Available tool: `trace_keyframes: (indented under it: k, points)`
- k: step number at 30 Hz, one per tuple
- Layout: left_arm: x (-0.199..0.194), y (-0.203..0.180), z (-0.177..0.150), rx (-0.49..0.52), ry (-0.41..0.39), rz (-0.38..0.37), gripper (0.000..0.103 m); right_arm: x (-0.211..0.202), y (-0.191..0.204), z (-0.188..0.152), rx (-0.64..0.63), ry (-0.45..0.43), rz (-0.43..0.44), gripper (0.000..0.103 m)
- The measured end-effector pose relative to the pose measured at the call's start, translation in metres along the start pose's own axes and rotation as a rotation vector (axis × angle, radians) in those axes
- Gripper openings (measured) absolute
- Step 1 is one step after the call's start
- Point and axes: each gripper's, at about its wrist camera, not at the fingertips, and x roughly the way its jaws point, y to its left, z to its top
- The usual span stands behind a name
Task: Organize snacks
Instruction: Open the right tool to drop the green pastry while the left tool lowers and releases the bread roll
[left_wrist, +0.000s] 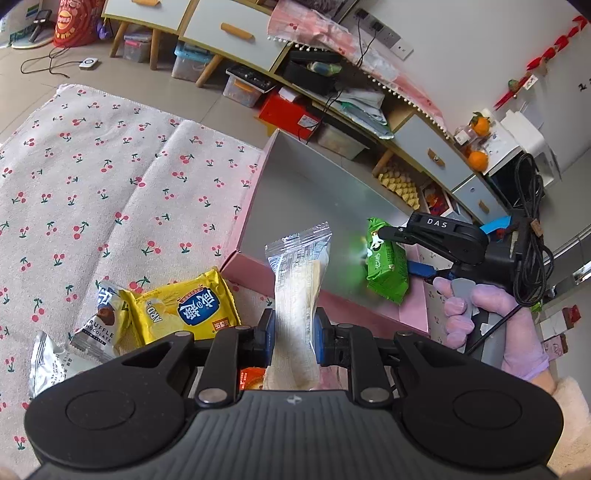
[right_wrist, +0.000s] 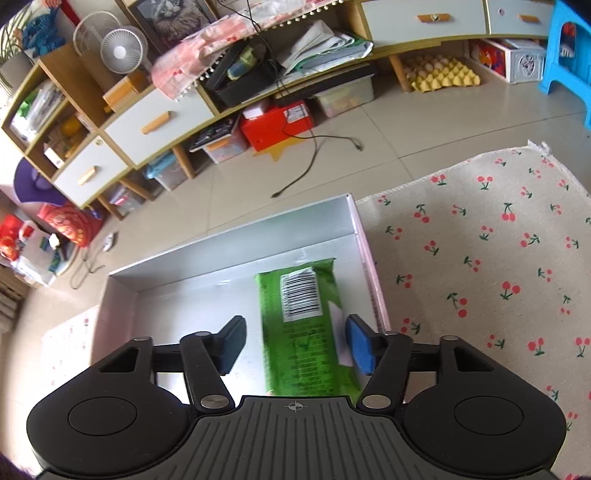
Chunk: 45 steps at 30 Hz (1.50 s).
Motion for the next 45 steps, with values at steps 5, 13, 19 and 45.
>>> trace_keyframes:
  k: [5, 13, 19, 45]
  points:
    - [0.003, -0.003, 0.000, 0.007, 0.002, -0.004, 0.019, -0.016, 0.003, -0.003, -0.046, -0.006, 0.018, 0.071]
    - [0.007, -0.010, 0.016, 0.024, -0.021, 0.002, 0.019, -0.036, 0.000, -0.009, -0.035, 0.017, 0.060, 0.078]
    - [0.029, -0.018, 0.039, 0.067, -0.057, 0.027, 0.019, -0.044, -0.002, -0.014, -0.018, 0.007, 0.081, 0.080]
    - [0.084, -0.037, 0.049, 0.242, -0.072, 0.065, 0.037, -0.042, -0.011, -0.019, -0.025, -0.037, 0.058, 0.080]
